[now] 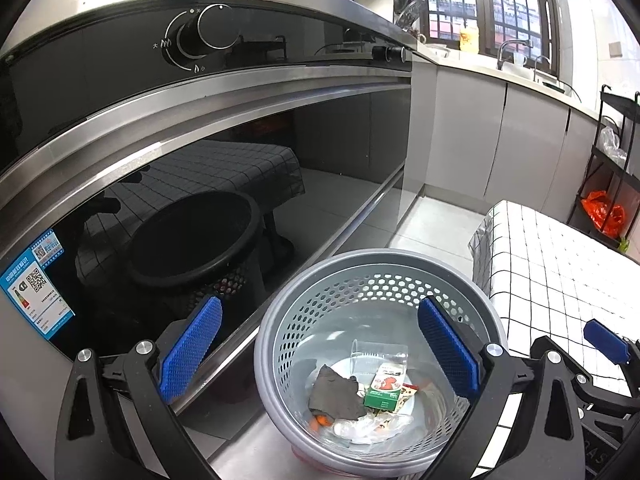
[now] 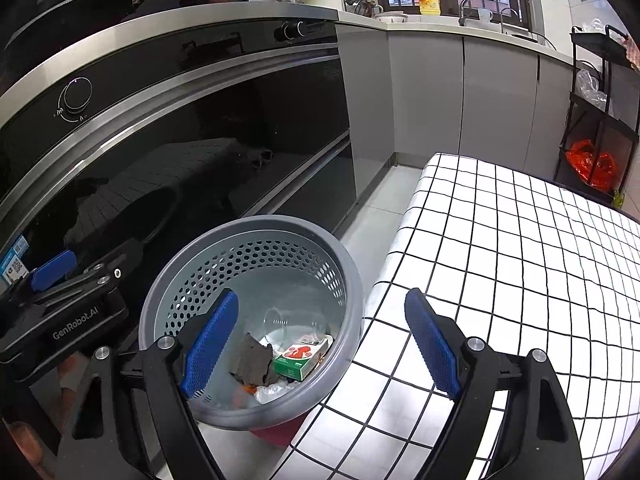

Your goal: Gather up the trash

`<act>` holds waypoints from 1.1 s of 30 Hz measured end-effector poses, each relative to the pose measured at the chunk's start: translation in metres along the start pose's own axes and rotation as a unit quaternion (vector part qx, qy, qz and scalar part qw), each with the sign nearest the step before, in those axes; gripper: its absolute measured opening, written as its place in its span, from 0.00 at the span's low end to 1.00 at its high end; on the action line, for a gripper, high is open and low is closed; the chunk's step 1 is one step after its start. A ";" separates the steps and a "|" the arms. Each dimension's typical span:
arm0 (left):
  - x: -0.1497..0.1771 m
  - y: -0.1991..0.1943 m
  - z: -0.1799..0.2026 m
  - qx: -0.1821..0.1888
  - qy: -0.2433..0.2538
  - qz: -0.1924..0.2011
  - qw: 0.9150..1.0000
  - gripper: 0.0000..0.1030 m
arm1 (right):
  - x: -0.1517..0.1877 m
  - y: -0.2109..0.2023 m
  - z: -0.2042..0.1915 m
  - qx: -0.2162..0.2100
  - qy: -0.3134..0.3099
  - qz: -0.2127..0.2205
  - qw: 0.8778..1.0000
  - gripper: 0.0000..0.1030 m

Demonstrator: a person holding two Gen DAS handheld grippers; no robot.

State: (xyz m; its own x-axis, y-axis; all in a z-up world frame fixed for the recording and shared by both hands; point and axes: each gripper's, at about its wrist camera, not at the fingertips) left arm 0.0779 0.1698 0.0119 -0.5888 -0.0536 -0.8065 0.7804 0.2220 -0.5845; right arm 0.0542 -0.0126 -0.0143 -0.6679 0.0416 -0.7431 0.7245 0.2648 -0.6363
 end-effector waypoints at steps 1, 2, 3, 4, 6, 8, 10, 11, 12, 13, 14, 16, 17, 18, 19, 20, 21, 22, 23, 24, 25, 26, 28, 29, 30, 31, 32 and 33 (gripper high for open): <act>0.000 0.000 0.000 -0.001 0.001 0.000 1.000 0.94 | 0.000 0.000 0.000 0.000 0.000 0.000 1.000 0.79; 0.000 0.000 0.000 -0.002 0.002 0.000 1.000 0.94 | 0.000 0.000 0.000 0.000 0.000 0.001 1.000 0.79; -0.001 0.000 0.001 -0.002 0.003 0.001 1.000 0.94 | -0.001 0.000 0.000 0.001 0.000 0.001 1.000 0.79; -0.001 0.000 0.001 -0.003 0.004 0.002 1.000 0.94 | -0.001 -0.001 0.001 0.001 0.000 0.002 1.000 0.79; -0.001 -0.001 0.003 -0.006 0.008 0.004 1.000 0.94 | -0.002 -0.001 0.001 0.002 0.001 0.003 1.000 0.79; 0.000 -0.001 0.004 -0.008 0.011 0.006 1.000 0.94 | -0.003 -0.001 0.001 0.005 0.002 0.005 1.000 0.79; -0.001 -0.001 0.004 -0.008 0.012 0.005 1.000 0.94 | -0.005 -0.002 0.002 0.006 0.004 0.007 1.000 0.79; -0.001 -0.001 0.004 -0.009 0.012 0.004 1.000 0.94 | -0.005 -0.002 0.002 0.007 0.003 0.008 1.000 0.79; -0.001 -0.001 0.005 -0.009 0.012 0.004 1.000 0.94 | -0.005 -0.003 0.002 0.009 0.003 0.009 1.000 0.79; -0.001 -0.001 0.005 -0.010 0.013 0.004 1.000 0.94 | -0.006 -0.004 0.002 0.010 0.003 0.010 1.000 0.79; -0.001 -0.001 0.005 -0.010 0.013 0.004 1.000 0.94 | -0.006 -0.004 0.002 0.010 0.003 0.011 1.000 0.79; -0.001 -0.001 0.005 -0.011 0.014 0.004 1.000 0.94 | -0.008 -0.005 0.003 0.014 0.004 0.011 1.000 0.79; -0.001 0.000 0.006 -0.012 0.014 0.003 1.000 0.94 | -0.008 -0.005 0.003 0.015 0.004 0.012 1.000 0.79; -0.001 0.001 0.005 -0.012 0.014 0.002 1.000 0.94 | -0.008 -0.006 0.002 0.016 0.004 0.012 1.000 0.79; -0.001 0.001 0.005 -0.013 0.013 0.001 1.000 0.94 | -0.008 -0.006 0.002 0.016 0.004 0.012 1.000 0.79; -0.001 0.002 0.005 -0.014 0.013 0.001 1.000 0.94 | -0.008 -0.006 0.002 0.015 0.004 0.011 1.000 0.79; -0.001 0.003 0.005 -0.014 0.013 0.000 1.000 0.94 | -0.008 -0.006 0.002 0.015 0.003 0.011 1.000 0.79; -0.001 0.003 0.006 -0.015 0.014 -0.001 1.000 0.94 | -0.008 -0.006 0.002 0.015 0.003 0.010 1.000 0.79; -0.001 0.003 0.006 -0.016 0.014 0.000 1.000 0.94 | -0.008 -0.005 0.002 0.015 0.003 0.010 1.000 0.79; -0.001 0.003 0.006 -0.017 0.014 0.000 1.000 0.94 | -0.008 -0.006 0.001 0.015 0.003 0.009 1.000 0.79; -0.001 0.003 0.006 -0.018 0.014 0.001 1.000 0.94 | -0.008 -0.006 0.002 0.015 0.003 0.010 1.000 0.79; 0.000 0.003 0.006 -0.019 0.014 0.001 1.000 0.94 | -0.009 -0.006 0.002 0.015 0.003 0.010 1.000 0.79; 0.000 0.003 0.007 -0.021 0.015 0.003 1.000 0.94 | -0.009 -0.005 0.002 0.014 0.003 0.011 1.000 0.79; 0.000 0.003 0.007 -0.021 0.016 0.003 1.000 0.94 | -0.010 -0.006 0.002 0.014 0.003 0.011 1.000 0.79; 0.000 0.003 0.007 -0.021 0.016 0.002 1.000 0.94 | -0.009 -0.006 0.001 0.014 0.003 0.011 1.000 0.79; 0.000 0.003 0.008 -0.021 0.017 0.002 1.000 0.94 | -0.010 -0.006 0.001 0.015 0.002 0.011 1.000 0.79; 0.000 0.003 0.008 -0.021 0.017 0.003 1.000 0.94 | -0.010 -0.006 0.001 0.014 0.002 0.011 1.000 0.79; 0.000 0.003 0.008 -0.020 0.016 0.004 1.000 0.94 | -0.010 -0.005 0.001 0.014 0.002 0.011 1.000 0.79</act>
State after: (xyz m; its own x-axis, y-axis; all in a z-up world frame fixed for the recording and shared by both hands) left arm 0.0813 0.1628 0.0094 -0.5898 -0.0202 -0.8073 0.7761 0.2619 -0.5736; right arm 0.0568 -0.0155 -0.0040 -0.6523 0.0519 -0.7562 0.7436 0.2373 -0.6251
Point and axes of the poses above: each gripper's, at about its wrist camera, not at the fingertips, and y roughly the way its jaws point, z to its right, x to its underside, and after that the axes turned 5 degrees about -x, right-handed
